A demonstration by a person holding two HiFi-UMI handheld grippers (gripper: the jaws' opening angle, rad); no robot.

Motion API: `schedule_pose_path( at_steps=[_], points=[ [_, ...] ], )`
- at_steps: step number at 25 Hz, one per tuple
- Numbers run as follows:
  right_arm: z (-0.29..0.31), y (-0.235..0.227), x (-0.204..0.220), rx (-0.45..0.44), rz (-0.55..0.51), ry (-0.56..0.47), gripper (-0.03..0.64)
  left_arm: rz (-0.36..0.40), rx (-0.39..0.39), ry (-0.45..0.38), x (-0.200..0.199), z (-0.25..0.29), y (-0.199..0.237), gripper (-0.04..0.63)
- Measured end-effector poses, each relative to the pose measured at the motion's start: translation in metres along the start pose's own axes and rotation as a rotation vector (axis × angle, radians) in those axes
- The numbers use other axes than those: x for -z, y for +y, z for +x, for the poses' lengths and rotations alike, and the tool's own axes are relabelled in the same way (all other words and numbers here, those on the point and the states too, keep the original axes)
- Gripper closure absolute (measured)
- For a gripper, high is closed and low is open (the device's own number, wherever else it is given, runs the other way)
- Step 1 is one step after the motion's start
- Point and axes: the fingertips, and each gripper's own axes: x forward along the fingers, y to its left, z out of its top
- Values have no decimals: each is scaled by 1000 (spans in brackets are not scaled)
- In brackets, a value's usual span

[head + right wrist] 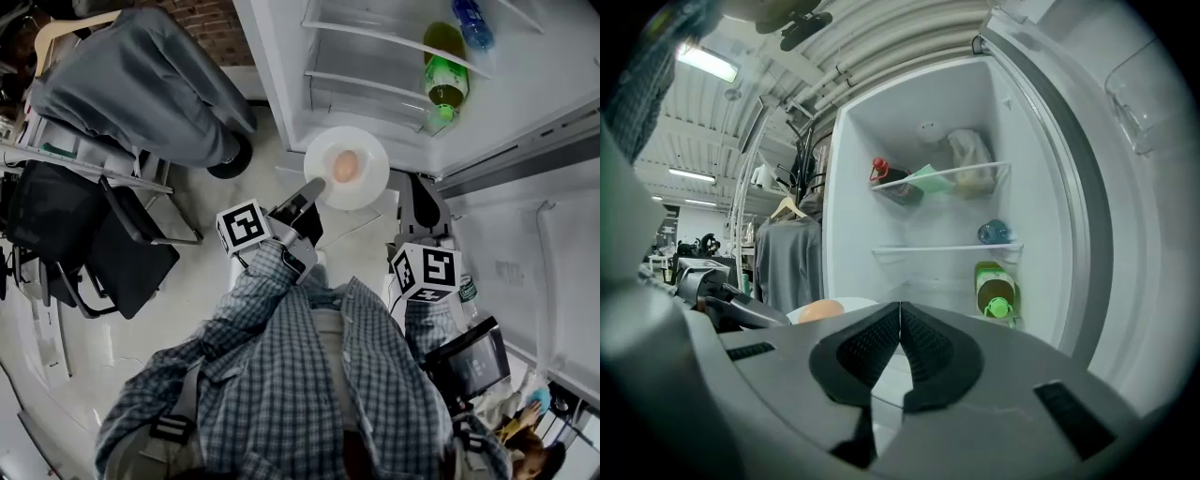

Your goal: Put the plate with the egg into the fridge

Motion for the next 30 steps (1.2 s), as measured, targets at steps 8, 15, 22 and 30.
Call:
schedule_pose_path(
  at_steps=[8, 15, 22, 30],
  points=[
    [13, 3, 6, 8, -8, 25, 609, -16, -6, 14, -13, 9, 13, 575],
    [18, 5, 9, 1, -18, 54, 609, -23, -9, 7, -21, 13, 15, 575],
    [34, -6, 6, -26, -28, 59, 609, -10, -30, -13, -29, 26, 19, 575],
    [69, -4, -7, -86, -40, 44, 609, -11, -11, -49, -47, 50, 10, 575]
  ],
)
